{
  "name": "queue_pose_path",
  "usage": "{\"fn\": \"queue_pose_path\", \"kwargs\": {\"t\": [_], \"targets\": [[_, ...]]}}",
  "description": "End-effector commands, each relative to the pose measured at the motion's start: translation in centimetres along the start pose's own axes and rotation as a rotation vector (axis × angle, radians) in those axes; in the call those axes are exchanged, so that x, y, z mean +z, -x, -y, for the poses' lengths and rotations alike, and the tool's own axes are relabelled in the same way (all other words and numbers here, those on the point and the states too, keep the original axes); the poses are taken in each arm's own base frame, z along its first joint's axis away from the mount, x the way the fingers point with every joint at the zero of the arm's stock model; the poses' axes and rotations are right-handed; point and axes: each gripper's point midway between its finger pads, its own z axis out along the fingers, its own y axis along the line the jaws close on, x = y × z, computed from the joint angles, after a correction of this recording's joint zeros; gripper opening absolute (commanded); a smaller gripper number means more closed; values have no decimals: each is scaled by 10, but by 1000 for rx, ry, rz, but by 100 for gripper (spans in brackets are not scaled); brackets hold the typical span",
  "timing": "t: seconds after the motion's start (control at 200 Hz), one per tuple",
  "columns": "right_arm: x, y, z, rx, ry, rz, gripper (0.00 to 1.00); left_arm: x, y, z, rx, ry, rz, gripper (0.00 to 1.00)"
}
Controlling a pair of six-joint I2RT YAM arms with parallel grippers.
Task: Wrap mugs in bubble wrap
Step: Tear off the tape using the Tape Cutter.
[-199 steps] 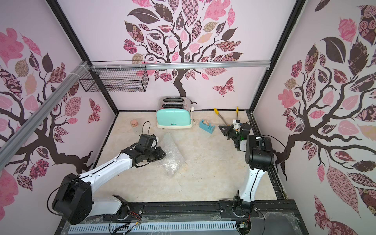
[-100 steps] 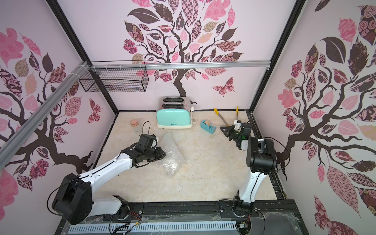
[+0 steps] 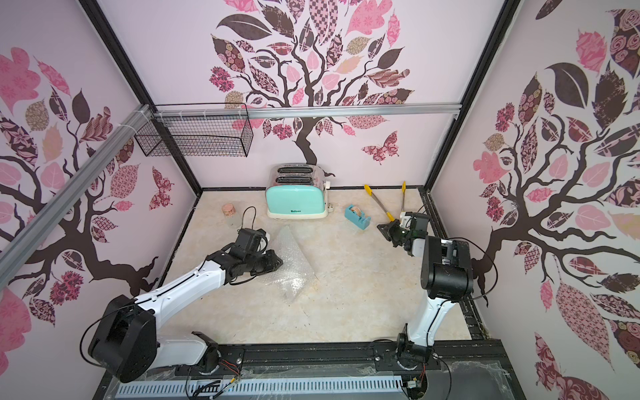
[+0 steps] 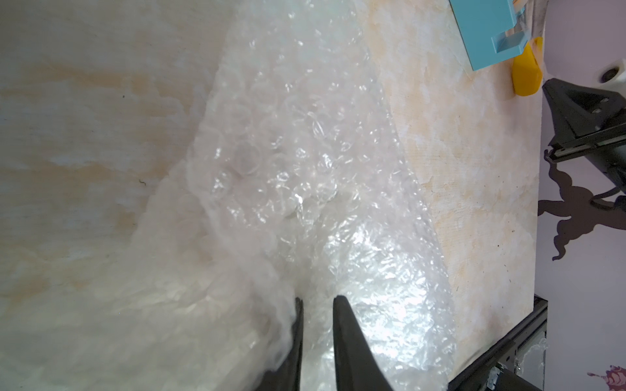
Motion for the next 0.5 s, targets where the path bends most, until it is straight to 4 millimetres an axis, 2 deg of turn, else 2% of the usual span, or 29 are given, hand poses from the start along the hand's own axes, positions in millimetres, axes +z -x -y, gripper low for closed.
{"fn": "queue_pose_path", "kwargs": {"t": [0.0, 0.32, 0.495], "targets": [[-9, 0, 17, 18, -61, 31, 0, 3, -7, -4, 4, 16, -26, 21], [24, -8, 80, 97, -192, -21, 0, 3, -7, -2, 6, 13, -25, 21], [32, -9, 95, 94, -243, -25, 0, 3, -6, -2, 8, 13, -25, 21]]}}
